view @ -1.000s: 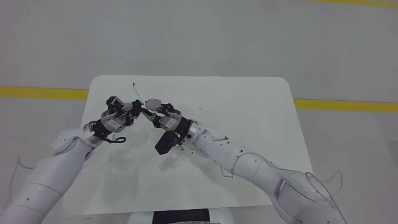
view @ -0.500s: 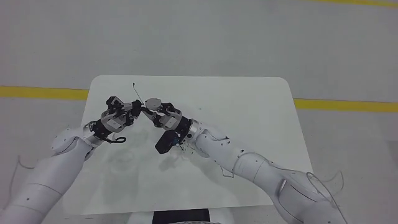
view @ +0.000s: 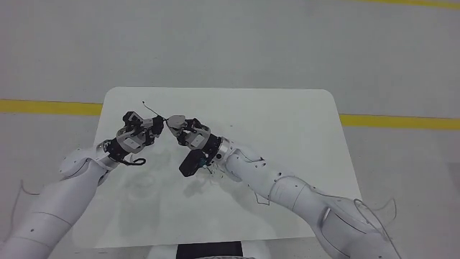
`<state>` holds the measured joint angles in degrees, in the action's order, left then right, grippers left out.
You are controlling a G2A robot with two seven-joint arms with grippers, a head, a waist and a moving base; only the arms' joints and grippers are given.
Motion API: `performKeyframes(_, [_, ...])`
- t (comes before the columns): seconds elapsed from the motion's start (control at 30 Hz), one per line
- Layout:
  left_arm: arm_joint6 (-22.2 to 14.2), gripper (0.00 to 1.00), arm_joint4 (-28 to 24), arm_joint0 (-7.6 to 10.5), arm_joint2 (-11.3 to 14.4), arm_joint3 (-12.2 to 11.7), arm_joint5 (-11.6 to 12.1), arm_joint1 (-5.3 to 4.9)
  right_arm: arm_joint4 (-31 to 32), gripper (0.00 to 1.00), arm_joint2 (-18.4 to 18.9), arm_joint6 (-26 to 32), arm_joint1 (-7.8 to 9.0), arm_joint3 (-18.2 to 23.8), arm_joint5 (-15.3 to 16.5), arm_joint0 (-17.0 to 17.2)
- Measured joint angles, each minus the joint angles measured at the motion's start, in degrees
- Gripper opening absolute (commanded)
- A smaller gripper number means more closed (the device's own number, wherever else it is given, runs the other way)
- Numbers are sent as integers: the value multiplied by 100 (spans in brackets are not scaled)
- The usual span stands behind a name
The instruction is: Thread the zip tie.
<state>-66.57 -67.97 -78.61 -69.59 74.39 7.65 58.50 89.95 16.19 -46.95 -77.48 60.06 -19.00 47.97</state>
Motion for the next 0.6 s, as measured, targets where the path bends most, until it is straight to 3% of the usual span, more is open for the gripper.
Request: performKeyframes(0.6, [0, 0, 0, 0, 0, 0, 0, 0, 0, 0, 112, -62, -6, -102, 45, 80])
